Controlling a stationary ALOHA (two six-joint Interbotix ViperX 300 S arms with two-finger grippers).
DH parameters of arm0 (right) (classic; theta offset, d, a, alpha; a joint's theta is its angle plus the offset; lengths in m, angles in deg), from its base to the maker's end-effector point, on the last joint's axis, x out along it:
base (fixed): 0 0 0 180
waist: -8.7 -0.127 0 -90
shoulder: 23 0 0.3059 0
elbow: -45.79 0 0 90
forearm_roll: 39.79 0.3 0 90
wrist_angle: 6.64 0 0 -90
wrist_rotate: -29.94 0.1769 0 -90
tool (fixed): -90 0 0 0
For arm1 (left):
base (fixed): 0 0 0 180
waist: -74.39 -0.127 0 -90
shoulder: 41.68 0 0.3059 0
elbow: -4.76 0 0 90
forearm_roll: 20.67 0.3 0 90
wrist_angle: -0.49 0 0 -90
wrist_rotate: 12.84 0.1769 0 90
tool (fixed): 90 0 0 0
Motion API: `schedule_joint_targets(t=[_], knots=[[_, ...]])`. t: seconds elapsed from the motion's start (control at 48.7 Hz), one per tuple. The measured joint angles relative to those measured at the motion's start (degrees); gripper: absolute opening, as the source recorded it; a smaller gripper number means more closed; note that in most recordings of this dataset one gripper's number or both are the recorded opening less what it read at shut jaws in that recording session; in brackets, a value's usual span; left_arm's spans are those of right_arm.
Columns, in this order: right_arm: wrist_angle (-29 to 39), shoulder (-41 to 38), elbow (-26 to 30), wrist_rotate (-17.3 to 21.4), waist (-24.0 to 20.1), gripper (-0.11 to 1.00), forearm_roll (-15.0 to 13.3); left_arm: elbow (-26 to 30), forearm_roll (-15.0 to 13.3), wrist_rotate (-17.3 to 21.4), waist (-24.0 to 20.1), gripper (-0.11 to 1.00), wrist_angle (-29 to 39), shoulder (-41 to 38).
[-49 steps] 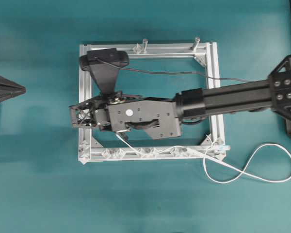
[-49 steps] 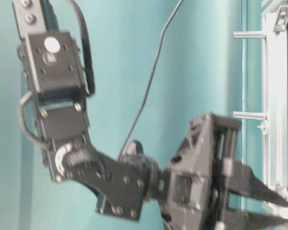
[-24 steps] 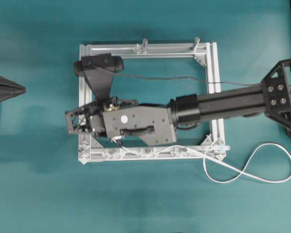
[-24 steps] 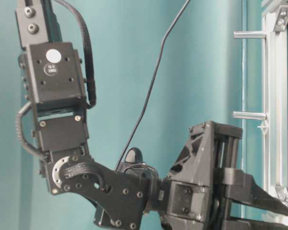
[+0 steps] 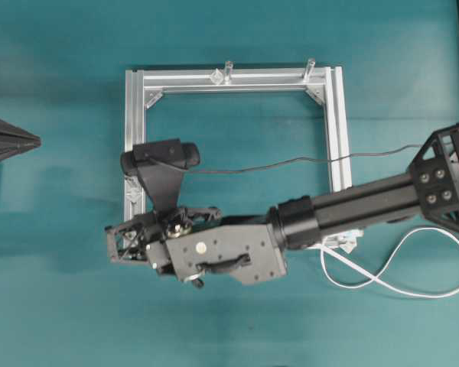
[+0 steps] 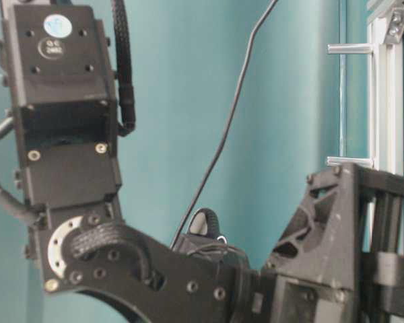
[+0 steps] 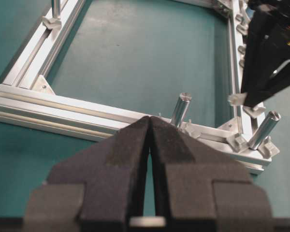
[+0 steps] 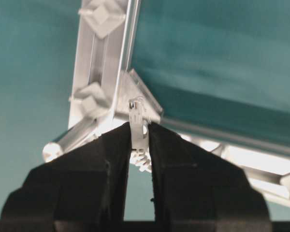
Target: Move the cable alternately left and right between 8 closely spaced pins so it hooks onto each one.
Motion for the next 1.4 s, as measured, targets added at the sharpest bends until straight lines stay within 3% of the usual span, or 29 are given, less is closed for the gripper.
schedule_joint_targets(t=[0.328, 1.396], knots=[[0.0, -1.4, 2.5, 0.4, -1.1, 0.14, 0.0, 0.1, 0.0, 0.0, 0.0, 0.0, 0.0, 0.0], [0.9, -1.4, 2.6, 0.3, -1.4, 0.14, 0.0, 0.1, 0.0, -0.1, 0.0, 0.0, 0.0, 0.0]])
